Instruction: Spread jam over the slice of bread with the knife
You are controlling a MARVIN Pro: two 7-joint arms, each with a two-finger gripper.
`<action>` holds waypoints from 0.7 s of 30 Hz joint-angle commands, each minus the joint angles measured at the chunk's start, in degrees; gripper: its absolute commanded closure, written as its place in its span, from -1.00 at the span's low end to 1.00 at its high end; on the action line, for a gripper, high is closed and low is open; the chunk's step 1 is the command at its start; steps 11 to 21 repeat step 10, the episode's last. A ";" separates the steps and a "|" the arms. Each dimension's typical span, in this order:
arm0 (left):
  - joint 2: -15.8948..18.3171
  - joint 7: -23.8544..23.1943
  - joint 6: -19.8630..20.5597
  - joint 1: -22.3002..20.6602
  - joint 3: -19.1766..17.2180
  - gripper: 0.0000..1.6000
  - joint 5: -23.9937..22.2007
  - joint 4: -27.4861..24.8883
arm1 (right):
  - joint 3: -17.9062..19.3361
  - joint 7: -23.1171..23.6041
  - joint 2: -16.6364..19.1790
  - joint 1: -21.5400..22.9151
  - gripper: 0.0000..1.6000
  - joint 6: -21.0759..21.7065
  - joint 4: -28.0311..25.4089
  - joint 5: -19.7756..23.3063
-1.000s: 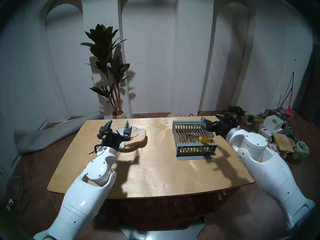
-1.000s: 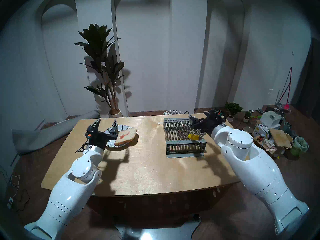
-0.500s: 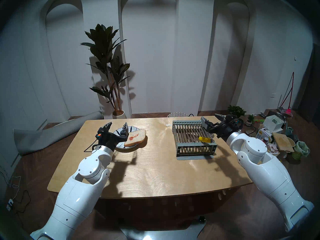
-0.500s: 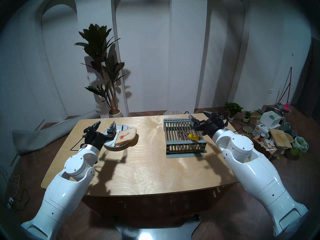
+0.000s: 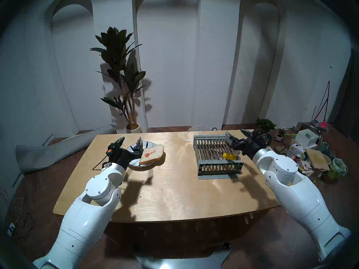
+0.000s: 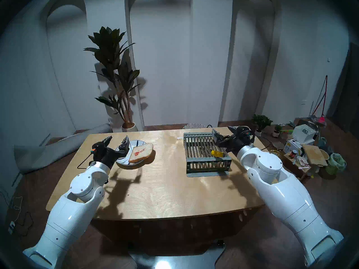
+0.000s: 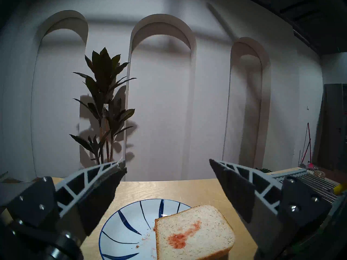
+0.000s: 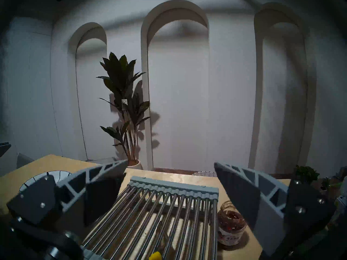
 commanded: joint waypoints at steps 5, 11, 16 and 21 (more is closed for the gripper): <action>0.04 0.29 -0.21 -0.39 -0.20 -1.00 0.34 -1.33 | 0.49 -0.25 -0.05 0.31 -1.00 -0.31 -1.33 0.38; 0.03 0.30 -0.21 -0.38 -0.20 -1.00 0.36 -1.33 | 0.40 -0.35 0.05 0.34 -1.00 -0.37 -1.34 0.49; 0.03 0.30 -0.21 -0.38 -0.20 -1.00 0.36 -1.33 | 0.40 -0.35 0.05 0.34 -1.00 -0.37 -1.34 0.49; 0.03 0.30 -0.21 -0.38 -0.20 -1.00 0.36 -1.33 | 0.40 -0.35 0.05 0.34 -1.00 -0.37 -1.34 0.49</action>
